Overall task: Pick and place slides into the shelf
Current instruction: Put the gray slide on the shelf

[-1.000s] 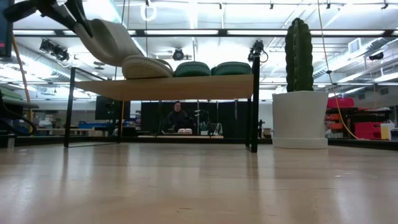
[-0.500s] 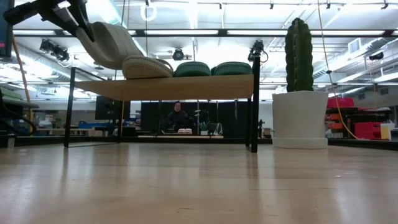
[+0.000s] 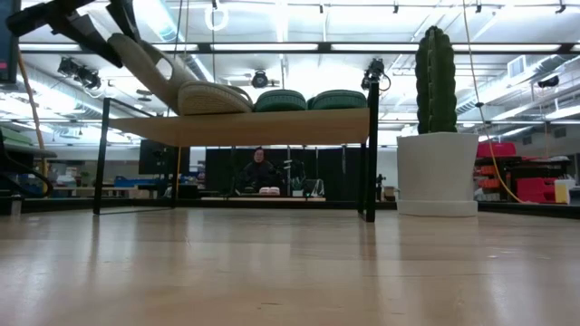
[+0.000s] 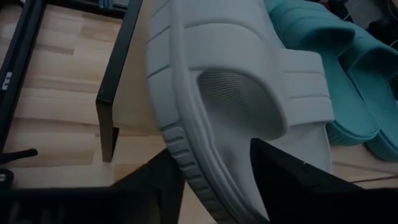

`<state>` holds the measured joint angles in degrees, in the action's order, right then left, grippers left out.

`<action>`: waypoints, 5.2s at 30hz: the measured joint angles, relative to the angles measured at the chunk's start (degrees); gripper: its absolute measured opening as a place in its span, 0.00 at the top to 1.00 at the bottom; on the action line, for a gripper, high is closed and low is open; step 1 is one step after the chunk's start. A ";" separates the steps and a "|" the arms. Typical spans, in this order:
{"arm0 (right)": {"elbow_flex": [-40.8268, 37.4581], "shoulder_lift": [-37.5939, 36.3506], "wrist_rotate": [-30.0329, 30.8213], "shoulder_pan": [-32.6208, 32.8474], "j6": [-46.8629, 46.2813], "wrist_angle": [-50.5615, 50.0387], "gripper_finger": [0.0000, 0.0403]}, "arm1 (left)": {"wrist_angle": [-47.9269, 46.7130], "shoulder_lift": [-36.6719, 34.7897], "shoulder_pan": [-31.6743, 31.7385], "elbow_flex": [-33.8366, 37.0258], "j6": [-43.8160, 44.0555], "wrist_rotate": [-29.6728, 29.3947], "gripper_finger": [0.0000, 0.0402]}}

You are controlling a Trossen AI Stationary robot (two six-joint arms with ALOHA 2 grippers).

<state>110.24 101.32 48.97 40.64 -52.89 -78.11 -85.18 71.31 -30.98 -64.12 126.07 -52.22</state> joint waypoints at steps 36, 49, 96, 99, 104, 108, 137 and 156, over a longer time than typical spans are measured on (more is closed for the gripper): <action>0.00 0.00 -0.44 0.02 0.56 0.42 0.69 | 0.36 -0.72 -3.35 0.00 -4.12 1.63 0.91; 0.00 0.00 -0.44 0.00 0.49 0.47 0.69 | -1.27 -3.94 -5.79 0.00 3.84 -5.85 0.91; 0.00 0.00 -4.75 -2.40 5.67 3.41 0.69 | 36.20 -11.69 -15.89 -10.24 -43.50 -37.88 0.91; 0.00 0.00 -4.76 -2.40 6.48 3.40 0.69 | 50.69 -11.70 -15.35 -14.20 -64.91 -36.30 0.91; 0.00 0.00 -4.93 -2.12 6.20 3.41 0.69 | 74.65 -11.71 -9.70 -16.14 -90.22 -23.18 0.91; 0.00 0.00 -5.17 -0.99 4.08 3.41 0.69 | 95.86 -9.70 -4.48 -14.84 -99.60 -2.94 0.91; 0.00 0.00 -4.52 6.54 -17.55 9.06 0.72 | 121.76 9.90 -3.09 -12.31 -88.88 72.83 0.91; 0.00 0.00 -4.49 6.39 -18.02 9.07 0.72 | 101.67 6.93 -9.36 -12.31 -103.83 63.79 0.91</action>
<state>110.24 101.32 44.48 47.03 -70.91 -69.04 16.49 78.24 -40.34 -76.42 22.25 11.57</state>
